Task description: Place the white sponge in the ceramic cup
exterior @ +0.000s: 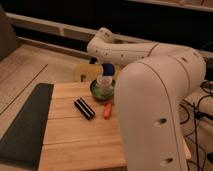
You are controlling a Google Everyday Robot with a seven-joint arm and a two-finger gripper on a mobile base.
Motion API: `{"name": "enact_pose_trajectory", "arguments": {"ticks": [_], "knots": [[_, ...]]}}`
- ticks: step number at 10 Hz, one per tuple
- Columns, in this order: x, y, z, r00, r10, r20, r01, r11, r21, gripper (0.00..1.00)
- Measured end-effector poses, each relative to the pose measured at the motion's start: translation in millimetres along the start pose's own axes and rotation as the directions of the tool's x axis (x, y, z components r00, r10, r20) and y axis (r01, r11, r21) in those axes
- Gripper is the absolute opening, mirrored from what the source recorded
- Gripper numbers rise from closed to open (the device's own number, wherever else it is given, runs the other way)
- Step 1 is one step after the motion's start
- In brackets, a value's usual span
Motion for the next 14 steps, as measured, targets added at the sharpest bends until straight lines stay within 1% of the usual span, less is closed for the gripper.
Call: {"name": "enact_pose_trajectory", "arguments": {"ticks": [5, 8, 9, 10, 14], "knots": [[7, 12, 13, 1.000, -0.020, -0.013, 0.019, 1.000, -0.020, 0.14], [12, 14, 23, 0.999, -0.030, -0.024, 0.030, 0.999, -0.017, 0.14], [12, 14, 27, 0.999, -0.033, -0.026, 0.033, 0.999, -0.014, 0.18], [12, 15, 30, 0.999, -0.035, -0.026, 0.035, 0.999, -0.011, 0.26], [12, 25, 43, 0.999, -0.037, -0.021, 0.037, 0.999, -0.004, 0.68]]}}
